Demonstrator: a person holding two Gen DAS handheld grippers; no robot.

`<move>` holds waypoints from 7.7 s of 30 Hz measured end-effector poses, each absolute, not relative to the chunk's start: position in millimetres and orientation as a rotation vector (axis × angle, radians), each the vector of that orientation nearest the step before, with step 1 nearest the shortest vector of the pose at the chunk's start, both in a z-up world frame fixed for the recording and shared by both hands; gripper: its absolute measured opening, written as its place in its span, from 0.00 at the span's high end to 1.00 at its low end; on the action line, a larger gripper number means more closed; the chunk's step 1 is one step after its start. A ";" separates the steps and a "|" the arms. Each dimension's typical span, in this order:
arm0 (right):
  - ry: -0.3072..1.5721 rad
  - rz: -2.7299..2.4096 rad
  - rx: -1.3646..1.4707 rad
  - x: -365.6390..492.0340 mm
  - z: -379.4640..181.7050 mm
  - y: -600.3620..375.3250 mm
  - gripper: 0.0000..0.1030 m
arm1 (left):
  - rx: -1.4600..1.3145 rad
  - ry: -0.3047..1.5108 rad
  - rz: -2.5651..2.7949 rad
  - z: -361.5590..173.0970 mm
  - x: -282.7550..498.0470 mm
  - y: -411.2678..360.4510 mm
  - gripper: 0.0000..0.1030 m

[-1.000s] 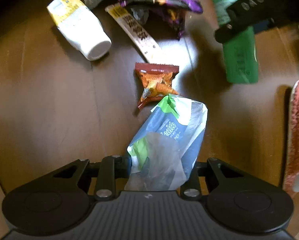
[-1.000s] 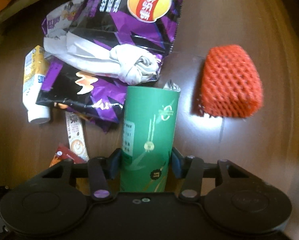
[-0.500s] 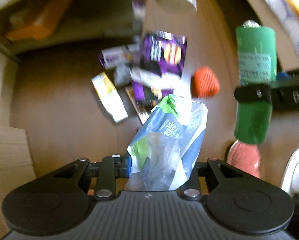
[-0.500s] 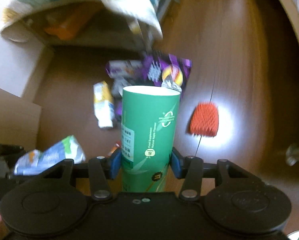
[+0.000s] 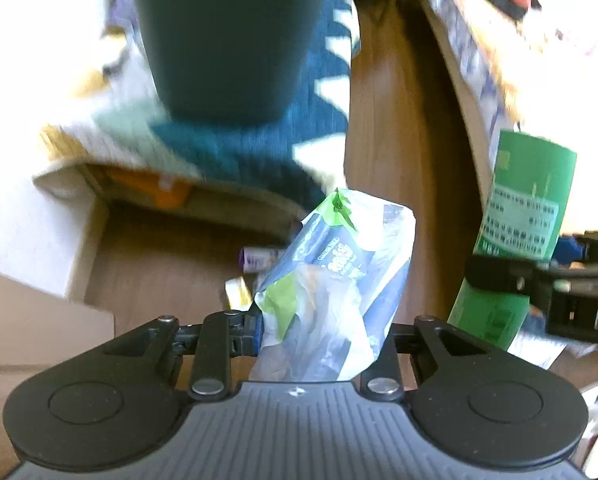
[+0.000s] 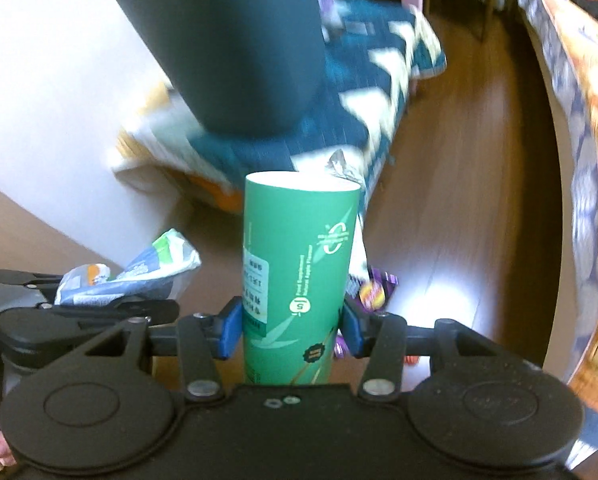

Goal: Collect trash
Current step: 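Lift the green cup and plastic wrapper up over the wastebasket, then open both grippers to drop the cup and wrapper into the wastebasket, then withdraw both grippers and lower them to the trash on the floor, then grasp the yellow milk carton with the left gripper while the right grasps the orange mesh net, then carry the milk carton and orange net up over the wastebasket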

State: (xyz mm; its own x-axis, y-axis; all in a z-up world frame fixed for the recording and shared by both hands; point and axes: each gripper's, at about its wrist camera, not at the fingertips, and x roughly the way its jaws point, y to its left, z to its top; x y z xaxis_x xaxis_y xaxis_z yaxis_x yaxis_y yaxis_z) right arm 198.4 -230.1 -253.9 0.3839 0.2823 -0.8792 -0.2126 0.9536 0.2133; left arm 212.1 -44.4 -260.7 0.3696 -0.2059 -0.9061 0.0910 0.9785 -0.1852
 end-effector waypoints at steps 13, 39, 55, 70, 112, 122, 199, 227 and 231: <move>0.847 0.400 -0.033 283.4 -85.5 -200.4 0.53 | -0.134 0.894 -0.116 -89.9 328.0 -3.3 0.73; 0.912 0.359 -0.146 454.9 -132.7 -112.6 0.53 | -0.044 1.158 -0.035 -158.8 526.3 19.4 0.73; 1.009 0.331 -0.146 452.1 -163.3 -108.0 0.51 | -0.060 1.180 -0.080 -174.4 521.0 6.7 0.33; 0.889 0.394 -0.123 394.6 -107.0 -125.5 0.41 | -0.061 1.054 -0.056 -111.2 442.5 15.0 0.33; 0.938 0.320 0.060 206.0 -167.9 -281.4 0.05 | -0.236 1.138 -0.122 -199.2 232.7 24.3 0.00; 1.075 0.220 0.090 212.1 -324.2 -301.1 0.05 | -0.165 1.288 -0.067 -377.0 249.8 2.5 0.00; 1.040 0.298 0.136 258.6 -244.4 -244.8 0.91 | -0.167 1.225 0.026 -265.2 289.4 11.4 0.49; 0.826 0.433 -0.040 416.9 -96.3 -132.2 0.91 | -0.064 0.990 -0.038 -95.1 479.2 24.8 0.49; 0.858 0.414 -0.049 437.0 -114.3 -117.3 0.91 | -0.072 1.044 -0.048 -114.5 503.0 26.8 0.49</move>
State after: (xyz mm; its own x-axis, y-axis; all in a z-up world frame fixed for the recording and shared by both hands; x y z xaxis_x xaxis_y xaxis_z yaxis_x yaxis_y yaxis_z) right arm 437.1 -117.3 -114.3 0.5797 0.3345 -0.7430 -0.3736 0.9195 0.1224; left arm 503.0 26.8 -114.5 0.5020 -0.0742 -0.8617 0.0054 0.9966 -0.0827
